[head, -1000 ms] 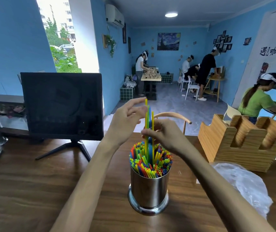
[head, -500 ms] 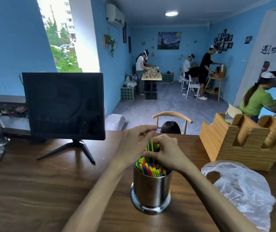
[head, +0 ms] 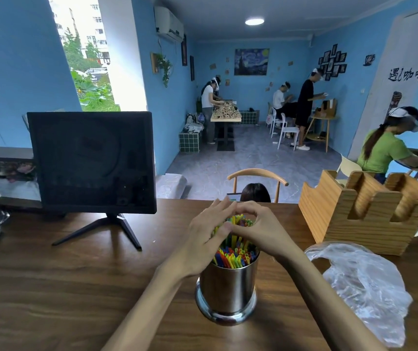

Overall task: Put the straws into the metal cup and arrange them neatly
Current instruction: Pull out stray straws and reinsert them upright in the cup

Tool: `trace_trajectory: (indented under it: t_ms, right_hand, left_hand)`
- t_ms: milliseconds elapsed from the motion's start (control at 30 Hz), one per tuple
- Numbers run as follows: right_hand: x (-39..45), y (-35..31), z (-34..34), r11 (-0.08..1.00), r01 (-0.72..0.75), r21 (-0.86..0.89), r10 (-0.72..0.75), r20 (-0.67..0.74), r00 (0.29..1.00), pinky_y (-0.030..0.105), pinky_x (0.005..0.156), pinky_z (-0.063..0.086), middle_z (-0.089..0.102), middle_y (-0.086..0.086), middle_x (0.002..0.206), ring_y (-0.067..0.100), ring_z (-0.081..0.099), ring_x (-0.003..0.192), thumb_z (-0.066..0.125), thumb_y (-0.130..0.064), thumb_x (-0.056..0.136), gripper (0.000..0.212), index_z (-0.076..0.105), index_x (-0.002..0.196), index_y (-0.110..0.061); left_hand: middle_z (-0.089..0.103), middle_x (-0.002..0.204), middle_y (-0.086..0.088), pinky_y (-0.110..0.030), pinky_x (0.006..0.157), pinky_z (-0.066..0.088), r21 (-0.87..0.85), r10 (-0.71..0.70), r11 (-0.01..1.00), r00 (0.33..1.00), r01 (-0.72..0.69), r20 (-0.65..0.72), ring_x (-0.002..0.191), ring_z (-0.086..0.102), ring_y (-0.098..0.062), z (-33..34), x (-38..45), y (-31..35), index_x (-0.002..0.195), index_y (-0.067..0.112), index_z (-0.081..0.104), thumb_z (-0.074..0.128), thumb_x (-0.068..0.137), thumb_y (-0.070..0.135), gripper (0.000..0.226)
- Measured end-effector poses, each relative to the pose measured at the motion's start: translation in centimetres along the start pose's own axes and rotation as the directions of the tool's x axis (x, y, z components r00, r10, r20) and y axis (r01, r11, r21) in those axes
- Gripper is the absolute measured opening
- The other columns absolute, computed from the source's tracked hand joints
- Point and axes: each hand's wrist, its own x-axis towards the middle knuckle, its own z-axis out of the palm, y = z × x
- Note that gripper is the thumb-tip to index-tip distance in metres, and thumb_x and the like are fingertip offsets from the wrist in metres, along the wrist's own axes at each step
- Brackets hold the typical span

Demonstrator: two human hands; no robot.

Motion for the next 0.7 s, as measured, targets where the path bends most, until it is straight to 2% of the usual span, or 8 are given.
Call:
trace_trajectory:
  t_ms: [67,200,333,433,500,567,633,700]
  right_hand:
    - [-0.1,-0.1,-0.4,0.991,-0.028,0.132,0.026,0.02,0.999,0.042,0.1,0.052,0.068,-0.02,0.111,-0.002,0.062,0.108,0.085,-0.062,0.065,0.047,0.07,0.102,-0.039]
    - [-0.1,0.4,-0.6,0.983,-0.062,0.173,0.046,0.09,0.995,0.035,0.094,0.057,0.073,-0.008,0.107,0.007,0.069,0.103,0.092,-0.038,0.068,0.043,0.068,0.102,-0.026]
    - [0.1,1.2,-1.0,0.97,-0.084,0.226,0.049,0.157,0.986,0.023,0.09,0.055,0.067,-0.012,0.121,0.001,0.064,0.111,0.093,-0.04,0.067,0.058,0.063,0.116,-0.034]
    - [0.3,0.9,-1.1,0.936,-0.118,0.331,0.101,0.067,0.993,0.021,0.086,0.051,0.068,-0.014,0.119,0.004,0.063,0.113,0.079,-0.048,0.081,0.044,0.065,0.12,-0.035]
    - [0.7,0.8,-1.0,0.948,-0.151,0.28,0.165,-0.03,0.986,0.02,0.08,0.047,0.066,-0.014,0.115,0.002,0.061,0.109,0.067,-0.049,0.091,0.037,0.065,0.122,-0.03]
    - [1.4,0.9,-0.7,0.972,-0.159,0.171,0.168,-0.037,0.985,0.016,0.075,0.045,0.064,-0.017,0.111,-0.001,0.06,0.103,0.062,-0.048,0.096,0.035,0.065,0.123,-0.027]
    - [2.2,1.0,-0.4,0.979,-0.169,0.112,0.169,0.008,0.986,0.019,0.078,0.05,0.071,-0.013,0.105,0.004,0.067,0.101,0.061,-0.048,0.098,0.034,0.07,0.118,-0.022]
    - [3.0,1.2,-0.3,0.978,-0.186,0.096,0.183,0.038,0.982,0.03,0.086,0.058,0.076,-0.006,0.099,0.009,0.072,0.097,0.063,-0.047,0.097,0.031,0.075,0.107,-0.021]
  left_hand:
    - [0.028,0.162,0.022,-0.017,0.123,0.015,-0.066,0.014,0.998,1.0,-0.015,-0.018,0.151,0.013,0.007,0.0,-0.4,-0.1,0.153,0.04,0.038,0.041,0.108,0.041,0.045]
    - [0.036,0.157,0.025,-0.028,0.125,0.013,0.099,-0.004,0.995,1.0,0.004,0.007,0.152,0.014,0.003,0.2,-1.1,-0.7,0.145,0.044,0.05,0.035,0.106,0.052,0.042]
    - [0.042,0.155,0.021,-0.038,0.124,0.022,0.097,-0.082,0.992,0.997,0.082,-0.005,0.152,0.018,0.001,-0.1,-1.2,-1.1,0.138,0.05,0.056,0.034,0.101,0.066,0.046]
    - [0.047,0.154,0.014,-0.044,0.12,0.033,0.074,-0.09,0.993,0.996,0.09,-0.006,0.15,0.029,-0.004,-0.3,-1.3,-1.1,0.14,0.058,0.048,0.032,0.098,0.072,0.047]
    - [0.047,0.153,0.018,-0.04,0.119,0.035,-0.013,-0.072,0.997,0.996,0.071,-0.047,0.146,0.032,0.002,-0.3,-1.4,-0.7,0.146,0.055,0.042,0.04,0.098,0.066,0.049]
    - [0.037,0.156,0.024,-0.038,0.123,0.026,0.025,-0.05,0.998,0.996,0.052,-0.071,0.15,0.02,0.005,-0.3,-1.3,-0.3,0.147,0.051,0.044,0.045,0.101,0.059,0.047]
    - [0.035,0.155,0.028,-0.037,0.125,0.019,0.102,-0.037,0.994,0.998,0.042,-0.051,0.152,0.012,0.006,-0.1,-1.2,-0.3,0.142,0.047,0.052,0.047,0.103,0.051,0.039]
    - [0.041,0.155,0.023,-0.04,0.123,0.026,0.08,-0.084,0.993,0.995,0.088,-0.045,0.152,0.017,0.003,0.0,-1.2,-0.6,0.138,0.048,0.057,0.049,0.102,0.053,0.037]
